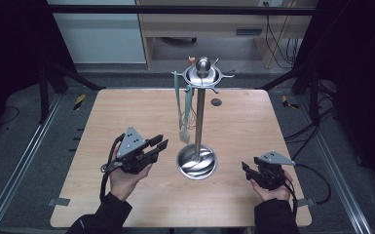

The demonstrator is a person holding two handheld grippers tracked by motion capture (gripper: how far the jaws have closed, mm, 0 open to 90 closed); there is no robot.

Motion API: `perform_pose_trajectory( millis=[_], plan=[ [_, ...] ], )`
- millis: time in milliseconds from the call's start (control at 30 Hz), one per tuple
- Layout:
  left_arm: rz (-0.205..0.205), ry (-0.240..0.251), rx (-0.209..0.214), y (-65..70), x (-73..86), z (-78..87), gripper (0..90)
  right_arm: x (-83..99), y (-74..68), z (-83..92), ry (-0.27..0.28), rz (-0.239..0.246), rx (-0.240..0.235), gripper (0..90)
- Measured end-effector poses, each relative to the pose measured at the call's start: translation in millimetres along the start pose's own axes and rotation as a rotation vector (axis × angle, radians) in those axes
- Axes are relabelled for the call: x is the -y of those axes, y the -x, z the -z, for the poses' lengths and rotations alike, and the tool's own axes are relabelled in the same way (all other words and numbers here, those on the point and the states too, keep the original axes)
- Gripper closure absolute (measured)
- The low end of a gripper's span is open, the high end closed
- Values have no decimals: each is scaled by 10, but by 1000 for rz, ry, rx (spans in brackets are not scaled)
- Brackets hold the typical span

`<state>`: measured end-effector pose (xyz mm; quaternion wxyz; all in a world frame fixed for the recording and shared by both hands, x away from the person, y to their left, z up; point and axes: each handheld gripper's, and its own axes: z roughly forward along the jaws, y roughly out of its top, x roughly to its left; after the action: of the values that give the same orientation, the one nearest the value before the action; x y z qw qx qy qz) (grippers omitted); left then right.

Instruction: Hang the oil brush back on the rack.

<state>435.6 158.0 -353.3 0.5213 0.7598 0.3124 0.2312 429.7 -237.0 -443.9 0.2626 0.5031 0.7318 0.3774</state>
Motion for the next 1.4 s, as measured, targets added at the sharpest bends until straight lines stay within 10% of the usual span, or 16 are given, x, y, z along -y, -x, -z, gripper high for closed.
perform_pose_trajectory(
  millis=[767,1400],
  plan=[
    [83,-191,-52,-496,1128,203,438,20,13,3,-17,-15,-11,464],
    [136,-322,-140,-1000,1511,342,314,116,99,-137,-94,-4,-1,409]
  ],
)
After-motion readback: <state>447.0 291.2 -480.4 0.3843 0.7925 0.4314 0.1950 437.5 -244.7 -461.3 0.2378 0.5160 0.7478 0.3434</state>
